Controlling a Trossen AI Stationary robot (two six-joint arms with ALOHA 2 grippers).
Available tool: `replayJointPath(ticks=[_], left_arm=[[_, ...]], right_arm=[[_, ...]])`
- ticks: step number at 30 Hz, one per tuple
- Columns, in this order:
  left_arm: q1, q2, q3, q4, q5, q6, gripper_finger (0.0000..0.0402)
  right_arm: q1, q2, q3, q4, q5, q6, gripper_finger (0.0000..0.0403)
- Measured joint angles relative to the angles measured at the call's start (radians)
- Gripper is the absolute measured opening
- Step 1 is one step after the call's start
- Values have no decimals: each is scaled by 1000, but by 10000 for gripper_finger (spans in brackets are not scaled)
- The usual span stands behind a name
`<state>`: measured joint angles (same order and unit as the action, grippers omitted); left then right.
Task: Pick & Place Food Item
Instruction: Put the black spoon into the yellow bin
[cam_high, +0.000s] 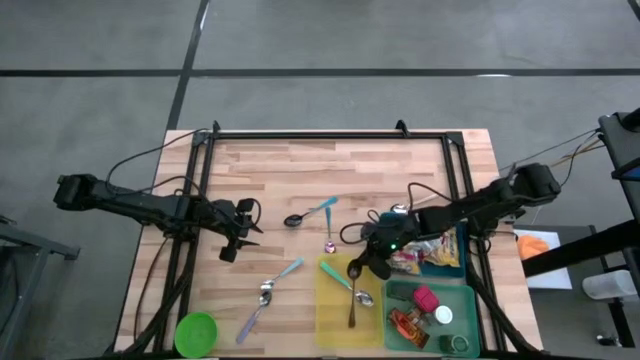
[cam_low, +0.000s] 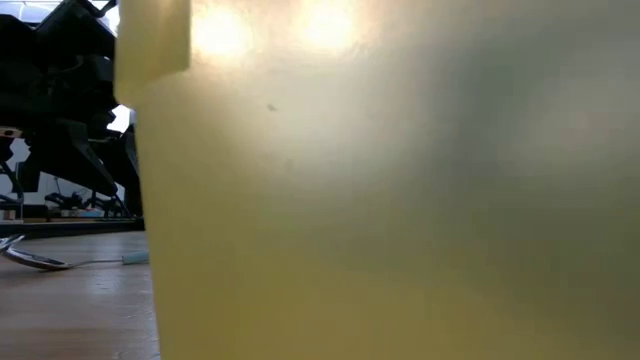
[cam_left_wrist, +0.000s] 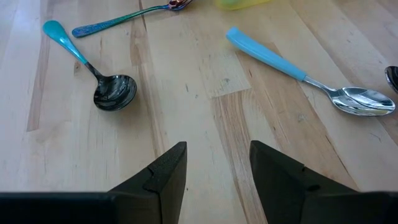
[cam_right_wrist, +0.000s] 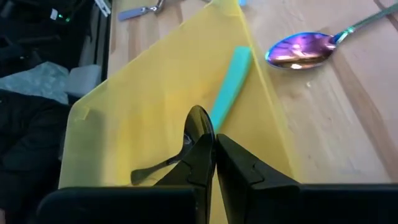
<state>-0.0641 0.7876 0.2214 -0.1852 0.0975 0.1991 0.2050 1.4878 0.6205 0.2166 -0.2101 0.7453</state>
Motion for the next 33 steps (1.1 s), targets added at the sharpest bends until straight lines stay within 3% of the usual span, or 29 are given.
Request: replayJointPath(ticks=[8, 19, 27, 33], left_arm=[[0, 0, 0, 0, 0, 0, 174], [0, 0, 0, 0, 0, 1, 174], [0, 0, 0, 0, 0, 3, 174], [0, 0, 0, 0, 0, 3, 174]], right_arm=[[2, 32, 82, -88, -11, -46, 17], [2, 33, 95, -109, -9, -49, 21], [2, 33, 94, -108, -7, -54, 87], [1, 33, 93, -108, 2, -57, 100]])
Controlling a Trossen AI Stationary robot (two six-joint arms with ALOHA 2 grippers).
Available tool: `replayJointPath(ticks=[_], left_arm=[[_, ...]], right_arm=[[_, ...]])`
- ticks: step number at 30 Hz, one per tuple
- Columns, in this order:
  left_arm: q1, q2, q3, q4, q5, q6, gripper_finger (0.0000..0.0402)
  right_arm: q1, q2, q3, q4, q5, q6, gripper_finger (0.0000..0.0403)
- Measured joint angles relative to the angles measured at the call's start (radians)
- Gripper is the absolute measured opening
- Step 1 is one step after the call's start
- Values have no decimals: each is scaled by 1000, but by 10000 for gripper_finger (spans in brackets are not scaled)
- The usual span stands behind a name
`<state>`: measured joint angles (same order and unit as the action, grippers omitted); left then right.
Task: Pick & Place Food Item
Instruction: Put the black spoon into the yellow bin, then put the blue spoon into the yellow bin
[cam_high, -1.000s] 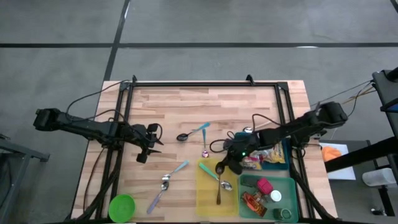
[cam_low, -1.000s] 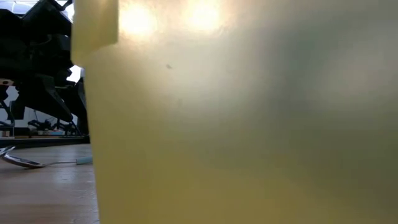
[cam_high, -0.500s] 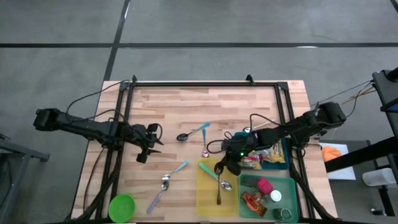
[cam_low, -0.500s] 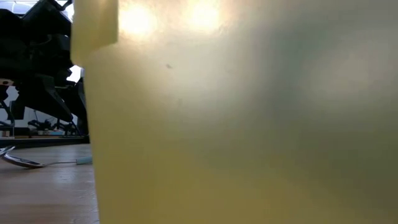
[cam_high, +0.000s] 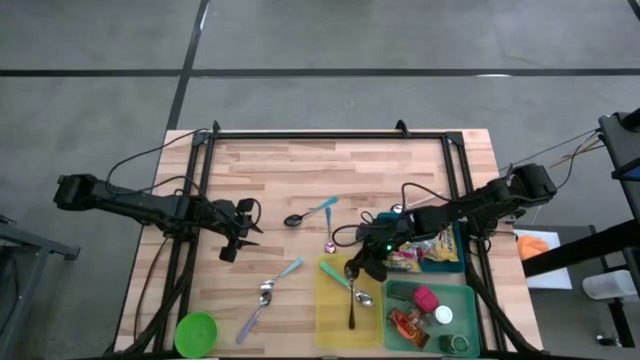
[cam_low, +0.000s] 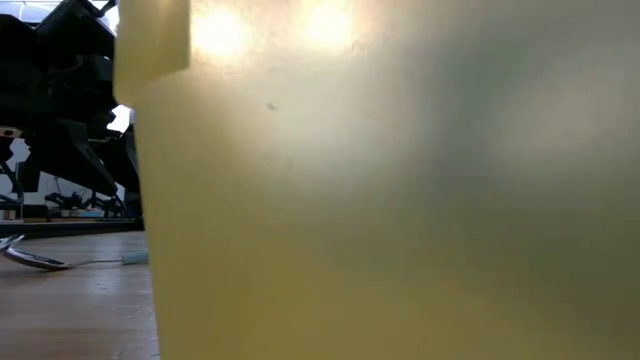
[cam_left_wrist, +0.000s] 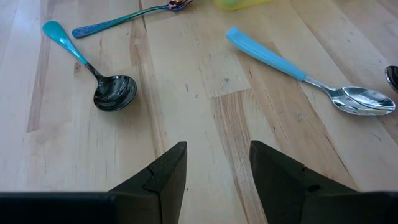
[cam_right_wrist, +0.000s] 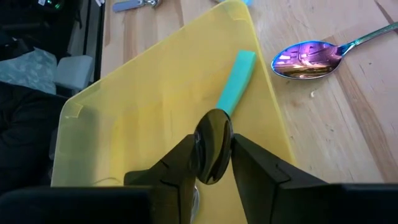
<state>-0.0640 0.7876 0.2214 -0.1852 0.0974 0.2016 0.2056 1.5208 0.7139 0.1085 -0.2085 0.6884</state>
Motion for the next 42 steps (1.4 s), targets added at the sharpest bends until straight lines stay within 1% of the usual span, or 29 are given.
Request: replayJointPath(ticks=[7, 13, 17, 19, 25, 28, 31, 39, 42], left_arm=[[0, 0, 0, 0, 0, 0, 174], [0, 0, 0, 0, 0, 0, 174], [0, 0, 0, 0, 0, 0, 174], [0, 0, 0, 0, 0, 0, 174], [0, 0, 0, 0, 0, -1, 174], [0, 0, 0, 0, 0, -1, 174], [0, 0, 0, 0, 0, -3, 174], [0, 0, 0, 0, 0, -2, 174], [0, 0, 0, 0, 0, -2, 174]], right_arm=[[-1, 0, 0, 0, 0, 0, 100], [-6, -2, 0, 0, 0, 66, 100], [-10, -2, 0, 0, -2, 68, 102], [-12, -2, 0, 0, -5, 68, 112], [-12, -2, 0, 0, -5, 55, 183], [-12, -3, 0, 0, -3, 32, 205], [-12, -3, 0, 0, -1, 10, 212], [-14, -3, 6, 11, 8, 7, 213], [-15, -3, 31, 8, 74, 4, 213]])
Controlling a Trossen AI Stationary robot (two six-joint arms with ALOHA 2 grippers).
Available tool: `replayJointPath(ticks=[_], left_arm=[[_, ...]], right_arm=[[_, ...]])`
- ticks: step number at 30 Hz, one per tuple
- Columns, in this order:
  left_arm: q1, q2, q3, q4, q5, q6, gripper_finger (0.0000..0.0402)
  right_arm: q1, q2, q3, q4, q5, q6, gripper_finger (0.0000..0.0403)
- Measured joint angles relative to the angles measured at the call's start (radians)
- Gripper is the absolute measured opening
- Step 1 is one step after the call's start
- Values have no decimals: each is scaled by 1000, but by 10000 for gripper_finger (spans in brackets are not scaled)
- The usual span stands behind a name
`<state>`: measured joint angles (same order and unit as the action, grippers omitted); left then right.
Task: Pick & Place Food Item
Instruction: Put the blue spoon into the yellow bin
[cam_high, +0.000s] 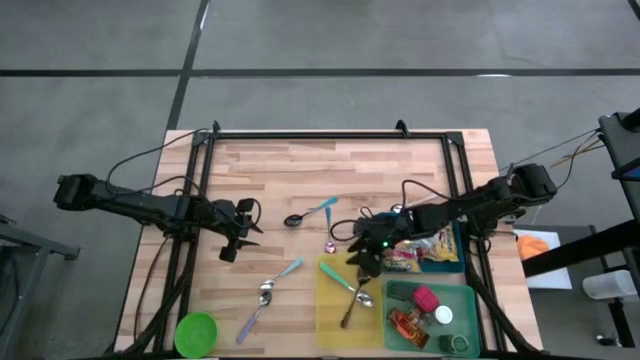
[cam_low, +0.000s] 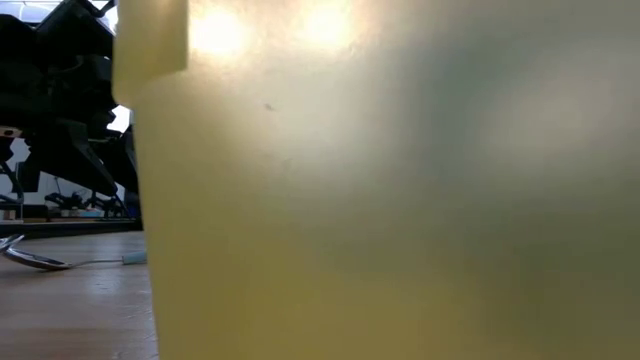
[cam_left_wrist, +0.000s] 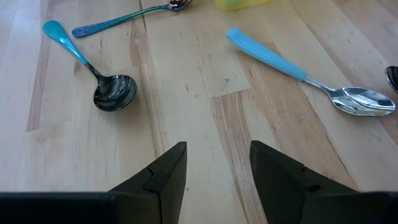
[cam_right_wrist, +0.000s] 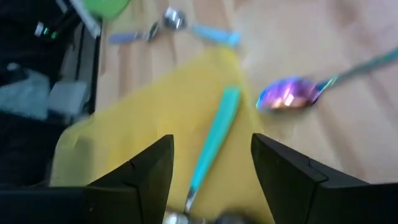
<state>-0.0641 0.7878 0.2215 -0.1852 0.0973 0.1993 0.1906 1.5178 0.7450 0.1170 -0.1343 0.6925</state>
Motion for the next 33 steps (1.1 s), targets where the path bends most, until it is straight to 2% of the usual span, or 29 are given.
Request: replayJointPath(ticks=[9, 15, 19, 23, 27, 29, 33], left_arm=[[0, 0, 0, 0, 0, 0, 174], [0, 0, 0, 0, 0, 2, 174], [0, 0, 0, 0, 0, 3, 174], [0, 0, 0, 0, 0, 2, 174], [0, 0, 0, 0, 0, 2, 174], [0, 0, 0, 0, 0, 2, 174], [0, 0, 0, -1, 0, 2, 174]], right_arm=[[-53, 0, 73, -8, 217, -154, 213], [-113, 32, 114, -8, 270, -433, 212], [-158, 116, 166, -10, 269, -564, 208], [-203, 226, 253, -8, 260, -598, 207], [-250, 339, 351, -17, 184, -656, 207], [-270, 385, 403, -59, 134, -711, 207], [-303, 473, 513, -179, 109, -745, 207]])
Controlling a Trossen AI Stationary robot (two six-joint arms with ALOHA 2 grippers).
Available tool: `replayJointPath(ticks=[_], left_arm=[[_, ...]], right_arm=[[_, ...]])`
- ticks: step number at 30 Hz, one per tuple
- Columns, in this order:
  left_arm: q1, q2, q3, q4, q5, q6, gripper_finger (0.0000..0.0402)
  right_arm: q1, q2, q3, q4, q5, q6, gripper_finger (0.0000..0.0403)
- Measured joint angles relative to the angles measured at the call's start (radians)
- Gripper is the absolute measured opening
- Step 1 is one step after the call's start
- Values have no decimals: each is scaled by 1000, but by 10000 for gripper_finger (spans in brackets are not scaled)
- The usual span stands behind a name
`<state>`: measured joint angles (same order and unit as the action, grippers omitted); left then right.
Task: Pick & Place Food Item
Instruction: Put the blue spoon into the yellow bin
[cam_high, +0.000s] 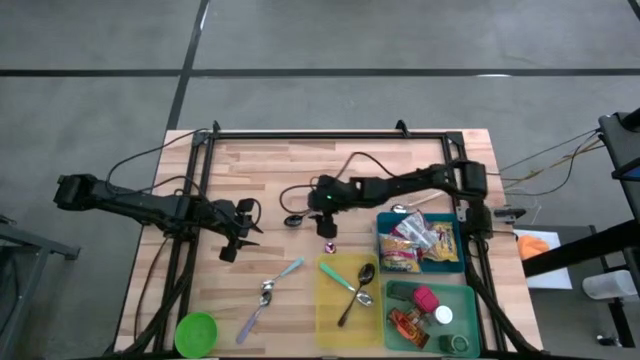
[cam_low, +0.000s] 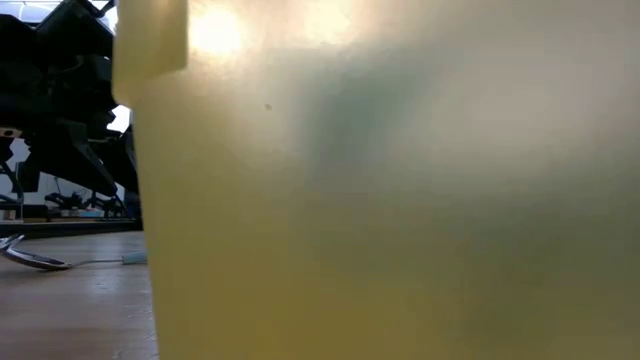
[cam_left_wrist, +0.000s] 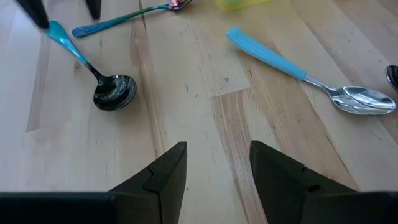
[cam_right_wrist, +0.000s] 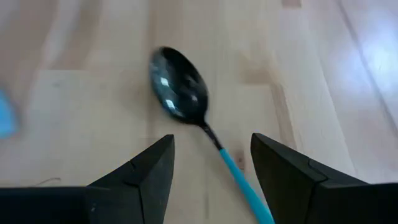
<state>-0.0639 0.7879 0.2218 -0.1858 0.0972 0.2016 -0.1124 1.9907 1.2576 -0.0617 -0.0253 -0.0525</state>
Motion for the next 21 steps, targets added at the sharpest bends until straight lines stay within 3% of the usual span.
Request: replayJointPath(ticks=[9, 21], left_arm=[[0, 0, 0, 0, 0, 0, 174], [0, 0, 0, 1, 0, -2, 174]], right_arm=[[-32, 131, 176, -125, -64, -45, 207], [-32, 171, 205, -170, -64, -124, 207]])
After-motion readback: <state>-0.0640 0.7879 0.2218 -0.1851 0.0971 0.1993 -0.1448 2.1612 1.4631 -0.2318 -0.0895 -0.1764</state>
